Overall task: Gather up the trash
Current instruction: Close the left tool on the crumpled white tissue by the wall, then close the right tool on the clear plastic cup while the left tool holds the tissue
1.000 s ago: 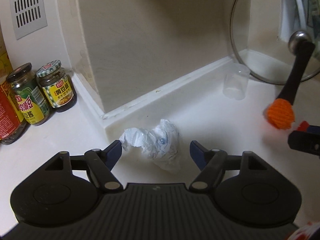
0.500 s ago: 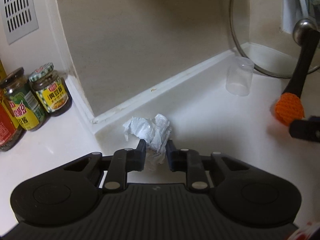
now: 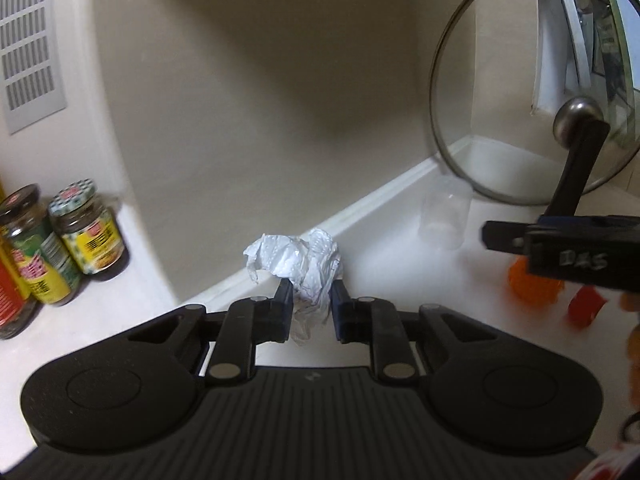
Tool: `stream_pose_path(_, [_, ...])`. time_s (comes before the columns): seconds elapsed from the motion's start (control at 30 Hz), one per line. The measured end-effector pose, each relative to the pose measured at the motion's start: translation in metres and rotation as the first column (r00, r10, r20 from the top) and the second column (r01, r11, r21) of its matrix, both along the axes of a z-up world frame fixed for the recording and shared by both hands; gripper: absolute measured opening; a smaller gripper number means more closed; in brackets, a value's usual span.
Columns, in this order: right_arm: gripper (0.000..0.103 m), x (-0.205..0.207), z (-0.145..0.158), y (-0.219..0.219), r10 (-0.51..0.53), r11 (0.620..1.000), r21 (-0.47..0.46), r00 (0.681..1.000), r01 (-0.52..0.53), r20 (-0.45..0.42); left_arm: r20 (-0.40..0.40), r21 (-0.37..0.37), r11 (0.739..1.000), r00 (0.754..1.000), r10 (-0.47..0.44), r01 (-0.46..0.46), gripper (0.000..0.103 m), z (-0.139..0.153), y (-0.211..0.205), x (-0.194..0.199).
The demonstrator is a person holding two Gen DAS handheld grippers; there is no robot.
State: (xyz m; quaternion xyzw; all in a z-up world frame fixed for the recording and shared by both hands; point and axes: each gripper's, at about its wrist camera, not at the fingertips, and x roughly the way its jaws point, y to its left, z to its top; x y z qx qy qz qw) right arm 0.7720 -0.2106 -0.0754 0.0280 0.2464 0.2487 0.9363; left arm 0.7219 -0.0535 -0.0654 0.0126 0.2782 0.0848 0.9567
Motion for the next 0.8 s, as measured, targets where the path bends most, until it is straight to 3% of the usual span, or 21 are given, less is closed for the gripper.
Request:
stream_pose_path(0.43, [0.065,0.057,-0.008,0.005,0.005,1.0,0.02,1.0,-0.004,-0.014,0.043,-0.009,0.999,0.998,-0.052,0.052,0.019,0.017,-0.019,0.051])
stream_pose_path(0.57, [0.057,0.065,-0.01,0.006,0.017,1.0,0.02,0.999,-0.016,-0.028,0.041,-0.013,0.999,0.998,-0.045,0.046,0.019,0.018,-0.02,0.062])
stream_pose_path(0.8, [0.055,0.077,-0.013,0.012,0.037,0.999,0.007,0.999,-0.037,-0.03,0.031,-0.01,0.999,0.999,-0.042,0.042,0.019,0.018,-0.02,0.063])
